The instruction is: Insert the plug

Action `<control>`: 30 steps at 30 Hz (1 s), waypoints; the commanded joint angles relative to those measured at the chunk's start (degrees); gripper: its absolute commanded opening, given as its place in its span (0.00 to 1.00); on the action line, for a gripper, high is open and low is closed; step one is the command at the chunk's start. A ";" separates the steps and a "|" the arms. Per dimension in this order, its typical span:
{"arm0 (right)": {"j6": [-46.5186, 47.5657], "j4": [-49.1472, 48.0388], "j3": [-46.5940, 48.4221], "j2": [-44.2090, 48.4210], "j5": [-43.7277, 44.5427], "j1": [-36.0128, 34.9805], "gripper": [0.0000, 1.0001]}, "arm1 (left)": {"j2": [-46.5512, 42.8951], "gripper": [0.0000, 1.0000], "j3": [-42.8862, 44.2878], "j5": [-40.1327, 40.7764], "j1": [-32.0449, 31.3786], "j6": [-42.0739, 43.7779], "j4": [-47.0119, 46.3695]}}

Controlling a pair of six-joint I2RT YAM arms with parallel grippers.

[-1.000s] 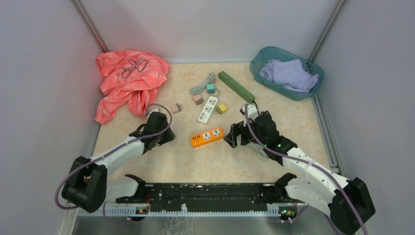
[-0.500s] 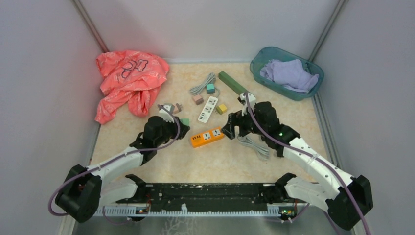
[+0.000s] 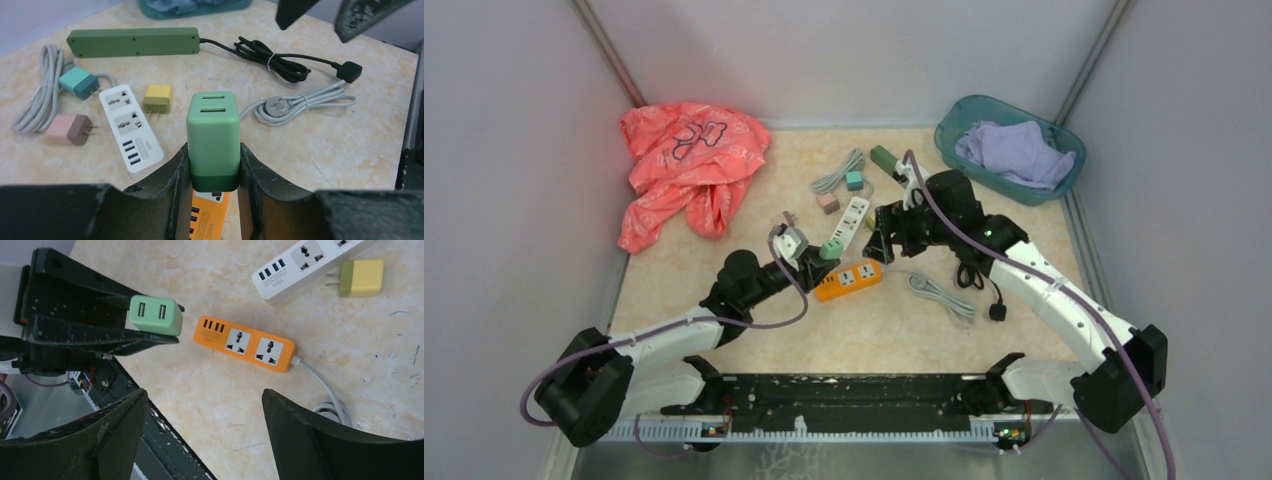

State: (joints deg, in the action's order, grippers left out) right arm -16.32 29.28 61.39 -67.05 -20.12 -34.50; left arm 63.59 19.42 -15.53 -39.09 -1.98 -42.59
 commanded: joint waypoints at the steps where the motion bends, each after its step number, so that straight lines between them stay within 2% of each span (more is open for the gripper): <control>1: -0.03 2.87 6.49 -1.95 -2.20 -1.07 0.84 | 1.76 0.14 0.64 -5.22 -2.05 7.84 -6.40; 18: -1.78 2.28 9.81 -8.45 -1.59 -5.94 0.81 | 6.47 0.14 5.45 -1.36 -8.54 17.59 -6.15; 30: -2.55 1.34 8.87 -10.56 2.46 -8.16 0.66 | 7.72 0.13 6.61 0.38 -10.60 18.75 -5.93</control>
State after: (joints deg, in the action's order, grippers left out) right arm -18.13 32.67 68.05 -77.47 -19.68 -41.34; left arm 71.00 23.94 -15.77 -48.88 15.31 -46.26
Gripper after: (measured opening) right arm 0.683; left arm 0.388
